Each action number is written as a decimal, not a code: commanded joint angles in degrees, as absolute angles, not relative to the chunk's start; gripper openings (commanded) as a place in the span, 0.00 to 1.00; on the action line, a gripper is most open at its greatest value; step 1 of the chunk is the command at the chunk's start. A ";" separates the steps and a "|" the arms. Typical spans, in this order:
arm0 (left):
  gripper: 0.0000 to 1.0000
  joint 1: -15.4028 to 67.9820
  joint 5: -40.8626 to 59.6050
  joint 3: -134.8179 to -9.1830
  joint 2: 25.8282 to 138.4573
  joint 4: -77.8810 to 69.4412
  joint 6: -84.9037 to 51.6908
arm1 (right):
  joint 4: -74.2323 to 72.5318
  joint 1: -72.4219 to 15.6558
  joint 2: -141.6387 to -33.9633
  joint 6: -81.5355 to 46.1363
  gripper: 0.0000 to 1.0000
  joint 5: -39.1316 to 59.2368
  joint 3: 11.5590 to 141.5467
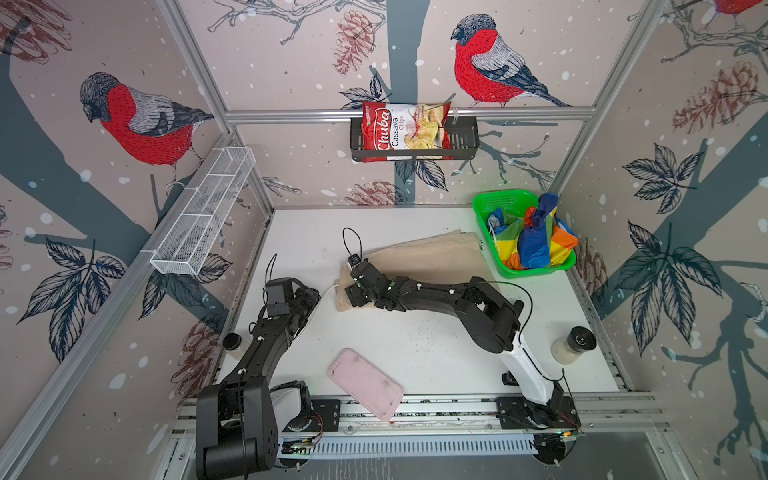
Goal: Fold and stack the shorts
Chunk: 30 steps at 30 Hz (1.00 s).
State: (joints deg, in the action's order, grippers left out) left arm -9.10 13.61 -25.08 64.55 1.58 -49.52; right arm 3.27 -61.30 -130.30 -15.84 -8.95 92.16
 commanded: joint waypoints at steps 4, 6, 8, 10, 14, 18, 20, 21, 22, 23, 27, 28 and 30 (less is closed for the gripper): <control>0.57 -9.32 15.48 -24.86 66.06 -1.80 -49.50 | -1.53 -61.61 -123.15 -22.31 0.48 -5.26 75.90; 0.57 -9.32 17.43 -25.46 67.23 -2.06 -49.34 | -2.23 -61.71 -121.90 -23.48 0.48 -5.41 71.70; 0.57 -9.33 19.29 -25.54 68.32 -3.21 -48.98 | -2.61 -62.11 -121.08 -24.02 0.49 -5.28 69.13; 0.58 -9.32 21.53 -25.10 69.82 -5.72 -48.54 | -3.02 -62.37 -120.59 -23.79 0.53 -5.52 67.39; 0.49 -9.27 25.46 -24.83 74.28 -9.62 -48.56 | -2.36 -62.47 -119.60 -24.07 0.63 -6.95 66.77; 0.39 -7.84 28.32 -23.86 76.99 -14.40 -49.11 | 2.50 -62.23 -116.40 -23.70 0.69 -7.92 71.54; 0.42 -6.40 28.50 -24.32 78.05 -15.00 -48.37 | 7.28 -61.95 -115.60 -24.20 0.72 -10.51 76.09; 0.44 -5.71 28.85 -24.39 78.53 -15.73 -48.46 | 9.46 -61.67 -115.33 -24.81 0.74 -11.41 78.57; 0.47 -5.10 29.23 -24.15 78.94 -16.85 -48.59 | 11.43 -61.41 -115.49 -25.78 0.76 -12.22 81.04; 0.49 -4.50 29.28 -24.00 79.37 -17.91 -48.90 | 14.19 -61.03 -115.95 -26.88 0.78 -13.03 84.08; 0.52 -2.58 30.12 -24.13 81.47 -20.08 -49.38 | 23.71 -59.69 -121.03 -29.07 0.83 -14.22 97.58; 0.52 -2.26 30.31 -24.37 82.07 -20.13 -49.03 | 26.05 -59.52 -122.83 -29.49 0.83 -14.44 100.82; 0.52 -1.94 30.78 -24.62 83.66 -20.16 -48.35 | 31.06 -59.20 -127.22 -29.88 0.86 -15.44 108.56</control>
